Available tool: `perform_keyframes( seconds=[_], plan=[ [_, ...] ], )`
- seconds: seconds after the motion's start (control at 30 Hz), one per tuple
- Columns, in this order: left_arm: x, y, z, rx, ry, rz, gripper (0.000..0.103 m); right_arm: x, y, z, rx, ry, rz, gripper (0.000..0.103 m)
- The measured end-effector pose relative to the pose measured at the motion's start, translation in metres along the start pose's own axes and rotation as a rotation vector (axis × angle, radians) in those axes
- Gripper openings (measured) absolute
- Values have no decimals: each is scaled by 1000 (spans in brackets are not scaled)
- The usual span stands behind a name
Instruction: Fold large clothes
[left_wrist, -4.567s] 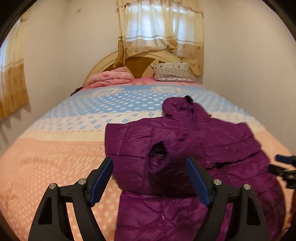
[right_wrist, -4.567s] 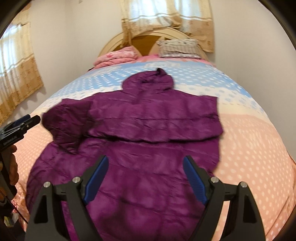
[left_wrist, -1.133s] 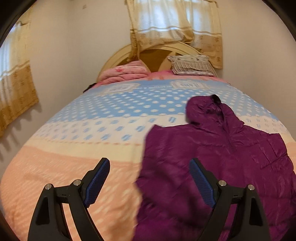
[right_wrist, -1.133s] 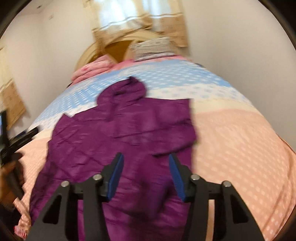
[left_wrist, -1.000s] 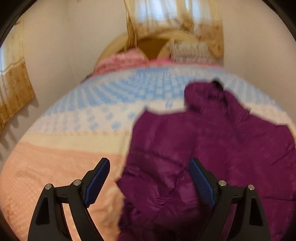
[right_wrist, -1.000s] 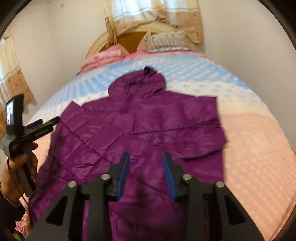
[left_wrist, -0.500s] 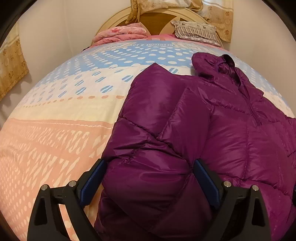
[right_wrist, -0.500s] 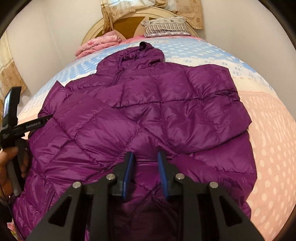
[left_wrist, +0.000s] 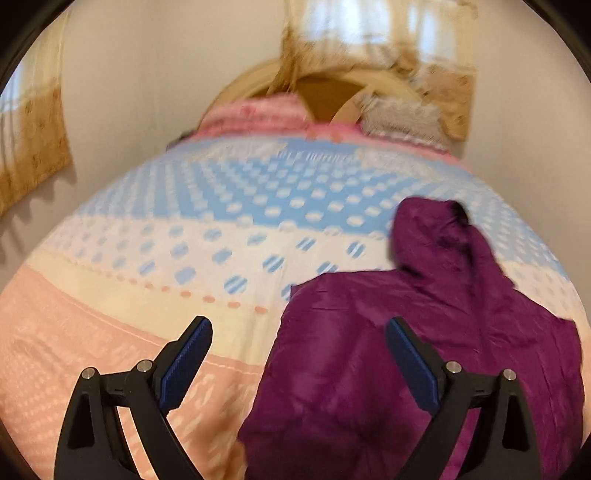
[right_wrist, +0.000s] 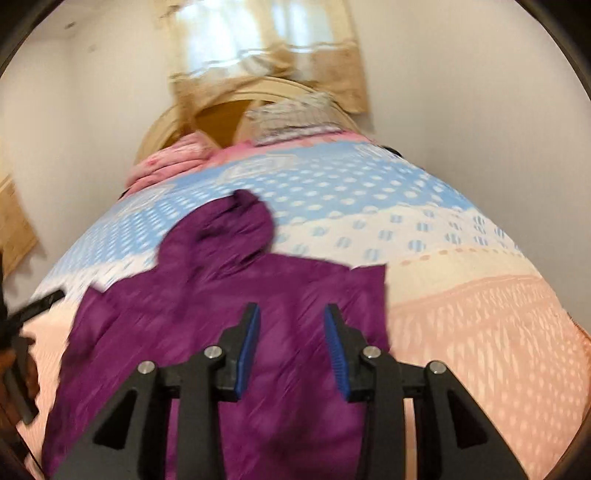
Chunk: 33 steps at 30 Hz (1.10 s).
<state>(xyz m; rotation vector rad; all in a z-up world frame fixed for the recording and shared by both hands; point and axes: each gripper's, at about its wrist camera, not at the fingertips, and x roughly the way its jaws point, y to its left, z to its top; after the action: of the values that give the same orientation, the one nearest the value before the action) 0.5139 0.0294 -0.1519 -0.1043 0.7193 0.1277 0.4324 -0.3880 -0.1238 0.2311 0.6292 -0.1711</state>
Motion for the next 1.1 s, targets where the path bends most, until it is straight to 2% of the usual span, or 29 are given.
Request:
perform_keyframes(
  seconds=[0.13, 0.23, 0.37, 0.63, 0.9, 1.1],
  plan=[
    [41, -7, -4, 15, 68, 47, 95, 47, -15, 0, -31, 81, -14, 39],
    [53, -16, -14, 25, 87, 34, 95, 62, -20, -11, -46, 124, -24, 39],
    [71, -25, -28, 56, 126, 65, 95, 72, -29, -24, -35, 157, -14, 39],
    [79, -26, -34, 44, 152, 50, 95, 86, -26, -33, -62, 186, -32, 39],
    [78, -39, -36, 109, 127, 137, 98, 89, -15, -38, -136, 187, -92, 42],
    [80, -36, -35, 97, 136, 125, 98, 90, -13, -39, -148, 185, -102, 42]
  ],
)
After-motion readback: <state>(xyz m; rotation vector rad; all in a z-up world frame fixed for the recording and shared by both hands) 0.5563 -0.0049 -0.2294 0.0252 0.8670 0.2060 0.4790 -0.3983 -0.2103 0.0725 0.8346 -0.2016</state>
